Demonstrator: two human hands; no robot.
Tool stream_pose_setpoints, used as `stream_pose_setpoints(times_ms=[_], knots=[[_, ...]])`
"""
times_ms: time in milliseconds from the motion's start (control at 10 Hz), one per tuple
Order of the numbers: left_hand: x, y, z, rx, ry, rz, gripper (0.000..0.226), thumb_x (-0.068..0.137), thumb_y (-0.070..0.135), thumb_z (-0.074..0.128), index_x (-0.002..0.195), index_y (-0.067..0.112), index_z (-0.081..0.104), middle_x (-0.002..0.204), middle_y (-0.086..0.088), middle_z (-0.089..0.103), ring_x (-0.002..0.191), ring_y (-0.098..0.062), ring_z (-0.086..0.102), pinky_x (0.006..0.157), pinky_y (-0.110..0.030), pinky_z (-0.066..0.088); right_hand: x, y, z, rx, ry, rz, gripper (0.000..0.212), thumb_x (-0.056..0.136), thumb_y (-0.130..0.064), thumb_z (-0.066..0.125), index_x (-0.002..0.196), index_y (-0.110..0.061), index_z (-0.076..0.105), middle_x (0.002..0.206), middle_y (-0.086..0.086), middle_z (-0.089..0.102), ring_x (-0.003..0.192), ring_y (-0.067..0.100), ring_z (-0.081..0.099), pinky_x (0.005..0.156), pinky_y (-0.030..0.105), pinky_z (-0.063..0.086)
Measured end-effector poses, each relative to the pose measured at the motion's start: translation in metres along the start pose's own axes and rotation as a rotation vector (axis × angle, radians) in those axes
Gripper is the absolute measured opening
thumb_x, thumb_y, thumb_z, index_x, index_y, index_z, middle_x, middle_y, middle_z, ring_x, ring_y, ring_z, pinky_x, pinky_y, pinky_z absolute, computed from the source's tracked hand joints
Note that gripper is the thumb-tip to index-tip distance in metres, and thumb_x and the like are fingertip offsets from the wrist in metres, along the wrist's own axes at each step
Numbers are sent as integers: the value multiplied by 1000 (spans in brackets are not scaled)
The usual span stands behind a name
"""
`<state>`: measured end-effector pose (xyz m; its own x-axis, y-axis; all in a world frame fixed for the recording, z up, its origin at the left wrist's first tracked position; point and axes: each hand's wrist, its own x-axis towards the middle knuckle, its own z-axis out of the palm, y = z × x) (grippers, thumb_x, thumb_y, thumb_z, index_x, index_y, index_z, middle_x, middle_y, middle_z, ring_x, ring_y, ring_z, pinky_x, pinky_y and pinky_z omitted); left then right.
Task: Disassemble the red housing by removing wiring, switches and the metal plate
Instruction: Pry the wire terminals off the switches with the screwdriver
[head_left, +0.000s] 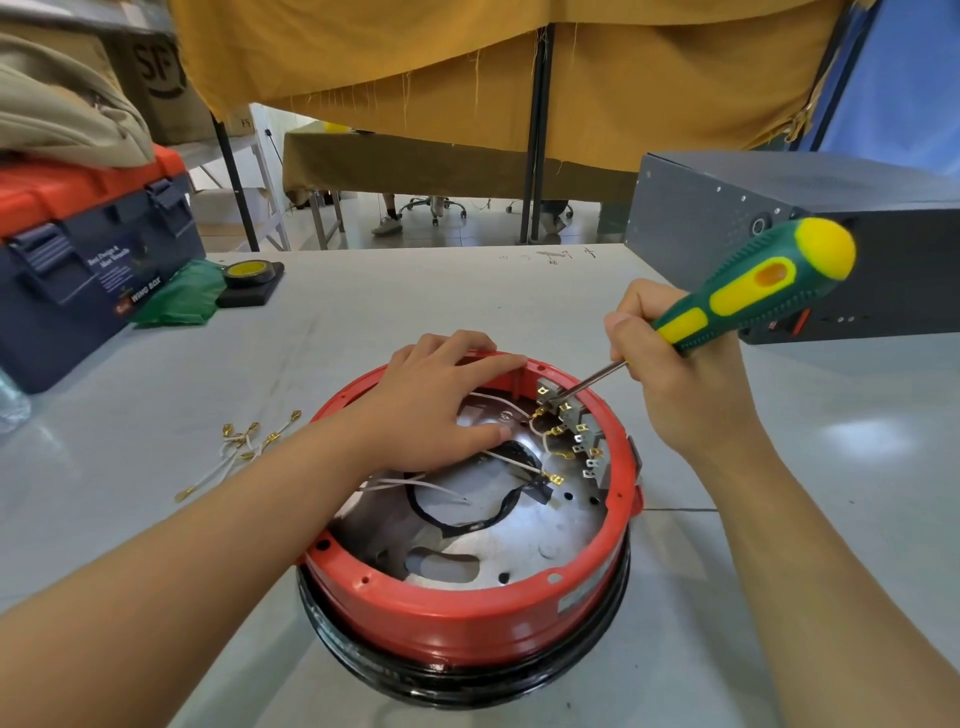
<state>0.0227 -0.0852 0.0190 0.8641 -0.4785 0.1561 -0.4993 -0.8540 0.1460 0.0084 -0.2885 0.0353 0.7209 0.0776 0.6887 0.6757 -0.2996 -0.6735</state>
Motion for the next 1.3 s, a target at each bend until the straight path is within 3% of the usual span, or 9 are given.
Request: stream_pose_setpoints(times_ms=[100, 400, 700, 900, 1000, 1300], knots=[[0, -1, 1, 3, 5, 4, 63, 86, 57, 49, 144, 45, 25, 147, 10, 26, 132, -20, 25, 111, -39, 21, -2, -1, 3, -65, -45, -49, 28, 84, -11, 49, 59, -4, 38, 53, 0, 34, 52, 6, 36, 52, 11, 28], [1, -1, 2, 15, 12, 9, 64, 86, 56, 50, 144, 46, 24, 147, 9, 25, 132, -21, 24, 110, -40, 22, -6, 2, 10, -40, -48, -61, 30, 85, -8, 48, 59, -13, 33, 54, -6, 31, 52, 2, 36, 52, 9, 28], [0, 0, 1, 16, 16, 12, 64, 86, 56, 51, 144, 44, 26, 147, 9, 26, 131, -22, 26, 109, -40, 22, 0, 11, 8, 219, 101, 172, 30, 76, -13, 47, 57, -2, 26, 50, -6, 28, 45, 4, 26, 45, 11, 24], [1, -1, 2, 18, 20, 12, 64, 86, 56, 51, 144, 44, 26, 147, 8, 26, 131, -22, 26, 109, -40, 23, -6, 6, 11, 49, 117, 11, 31, 82, -9, 48, 55, 0, 35, 52, 3, 30, 51, 7, 32, 51, 15, 29], [1, -2, 2, 37, 24, 15, 65, 86, 57, 50, 144, 45, 24, 147, 8, 26, 130, -22, 26, 108, -40, 24, -9, 5, 13, -39, 107, -74, 30, 84, -7, 49, 57, -12, 35, 53, -4, 33, 53, 4, 37, 55, 13, 29], [3, -9, -2, 194, -48, 2, 73, 83, 63, 46, 146, 47, 11, 149, 4, 20, 128, -26, 28, 102, -41, 29, -8, 11, 11, -53, 62, -49, 28, 85, -11, 48, 58, -12, 38, 52, -6, 35, 51, 2, 38, 51, 12, 30]])
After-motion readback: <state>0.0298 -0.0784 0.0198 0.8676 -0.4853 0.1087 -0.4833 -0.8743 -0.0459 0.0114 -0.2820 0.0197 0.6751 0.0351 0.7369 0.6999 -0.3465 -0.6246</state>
